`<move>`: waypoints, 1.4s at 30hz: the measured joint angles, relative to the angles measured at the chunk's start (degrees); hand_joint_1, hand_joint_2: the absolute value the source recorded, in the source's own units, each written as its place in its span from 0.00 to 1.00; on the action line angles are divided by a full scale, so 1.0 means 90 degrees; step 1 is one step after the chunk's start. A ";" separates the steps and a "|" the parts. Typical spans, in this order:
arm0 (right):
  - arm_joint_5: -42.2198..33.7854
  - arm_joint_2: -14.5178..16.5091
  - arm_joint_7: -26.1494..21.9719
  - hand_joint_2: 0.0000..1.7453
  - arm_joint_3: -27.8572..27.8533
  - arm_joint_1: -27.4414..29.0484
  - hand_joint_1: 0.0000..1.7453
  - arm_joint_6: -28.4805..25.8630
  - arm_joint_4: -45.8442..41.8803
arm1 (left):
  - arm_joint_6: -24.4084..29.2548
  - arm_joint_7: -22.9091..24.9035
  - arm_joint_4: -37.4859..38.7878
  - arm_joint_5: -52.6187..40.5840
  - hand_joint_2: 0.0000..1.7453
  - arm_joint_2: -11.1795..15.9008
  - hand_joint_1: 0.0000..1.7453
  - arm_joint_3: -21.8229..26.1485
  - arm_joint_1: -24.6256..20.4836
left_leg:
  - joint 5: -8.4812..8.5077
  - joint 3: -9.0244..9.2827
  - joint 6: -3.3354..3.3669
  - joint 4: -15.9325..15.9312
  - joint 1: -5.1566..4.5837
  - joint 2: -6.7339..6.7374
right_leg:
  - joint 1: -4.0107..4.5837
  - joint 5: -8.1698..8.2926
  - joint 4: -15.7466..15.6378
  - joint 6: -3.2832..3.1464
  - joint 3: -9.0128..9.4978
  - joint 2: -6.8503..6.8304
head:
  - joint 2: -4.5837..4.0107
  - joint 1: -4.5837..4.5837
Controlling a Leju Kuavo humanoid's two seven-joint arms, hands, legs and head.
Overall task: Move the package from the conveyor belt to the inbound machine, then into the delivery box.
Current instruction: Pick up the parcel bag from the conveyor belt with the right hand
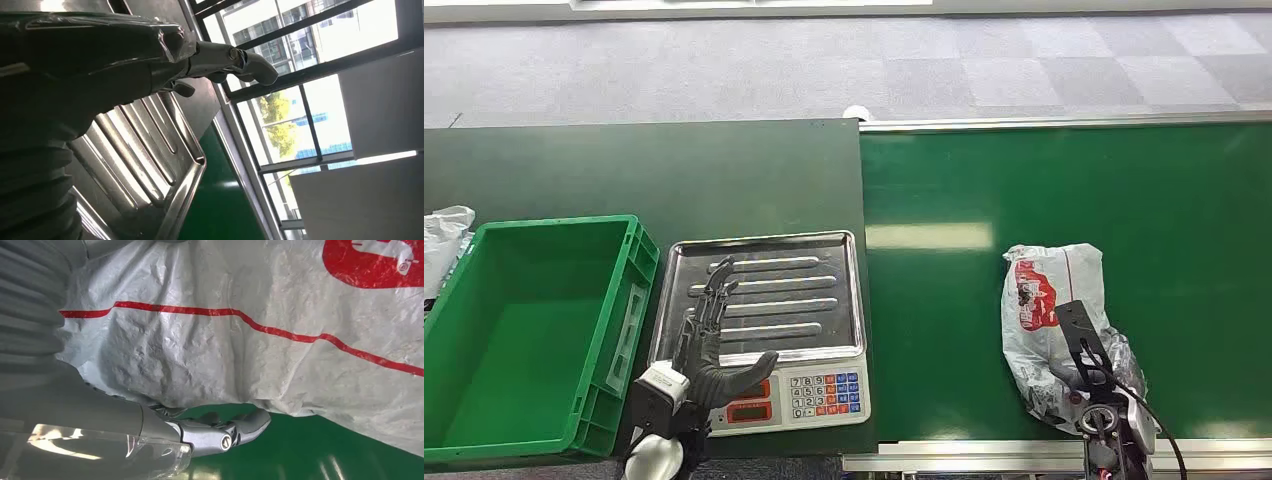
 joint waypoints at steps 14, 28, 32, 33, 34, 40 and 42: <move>-0.0557 -0.0059 -0.0709 1.00 0.0163 -0.0406 0.26 0.0553 0.0801 | 0.0115 0.0000 0.0000 0.0097 1.00 0.0029 0.00 -0.0009 0.0003 | -0.0001 0.0021 0.0000 0.0000 0.0001 0.0033 | 0.0002 0.0004 0.0000 -0.0004 0.0013 0.0023 | 0.0000 -0.0001; -0.0913 -0.0023 -0.1035 1.00 0.0360 -0.0639 1.00 0.0664 0.1014 | 0.0202 0.0000 0.0000 0.0140 1.00 0.0104 0.00 -0.0009 0.0032 | 0.0001 0.0020 0.0000 0.0000 0.0001 0.0019 | 0.0002 0.0008 0.0000 -0.0001 0.0014 0.0017 | 0.0000 -0.0001; -0.1079 -0.0001 -0.1035 1.00 0.0445 -0.0635 1.00 0.0693 0.1014 | 0.0216 0.0000 -0.0001 0.0151 1.00 0.0104 0.00 -0.0009 0.0048 | 0.0001 0.0016 0.0000 0.0000 0.0001 0.0017 | 0.0002 0.0008 0.0000 -0.0001 0.0011 0.0016 | 0.0000 -0.0001; -0.1139 0.0004 -0.1034 1.00 0.0464 -0.0634 1.00 0.0692 0.1014 | 0.0219 0.0000 -0.0001 0.0156 1.00 0.0104 0.00 -0.0009 0.0052 | 0.0001 0.0016 0.0000 0.0000 0.0001 0.0017 | 0.0002 0.0008 0.0000 -0.0001 0.0011 0.0016 | 0.0000 -0.0001; -0.1197 0.0007 -0.1033 1.00 0.0481 -0.0631 1.00 0.0688 0.1014 | 0.0223 0.0000 -0.0002 0.0164 1.00 0.0104 0.00 -0.0009 0.0057 | 0.0001 0.0016 0.0000 0.0000 0.0001 0.0017 | 0.0001 0.0008 0.0000 -0.0001 0.0011 0.0016 | 0.0000 -0.0001; -0.1319 0.0019 -0.1026 1.00 0.0518 -0.0625 1.00 0.0673 0.1014 | 0.0233 0.0000 -0.0005 0.0192 1.00 0.0104 0.00 -0.0007 0.0077 | 0.0001 0.0015 0.0000 0.0000 0.0000 0.0015 | 0.0001 0.0008 0.0000 -0.0001 0.0011 0.0015 | 0.0000 -0.0001; -0.1333 0.0021 -0.1024 1.00 0.0534 -0.0623 1.00 0.0672 0.1014 | 0.0233 0.0000 -0.0005 0.0193 1.00 0.0104 0.00 -0.0006 0.0081 | 0.0001 0.0015 0.0000 0.0000 0.0000 0.0015 | 0.0001 0.0008 0.0000 -0.0001 0.0010 0.0015 | 0.0000 -0.0001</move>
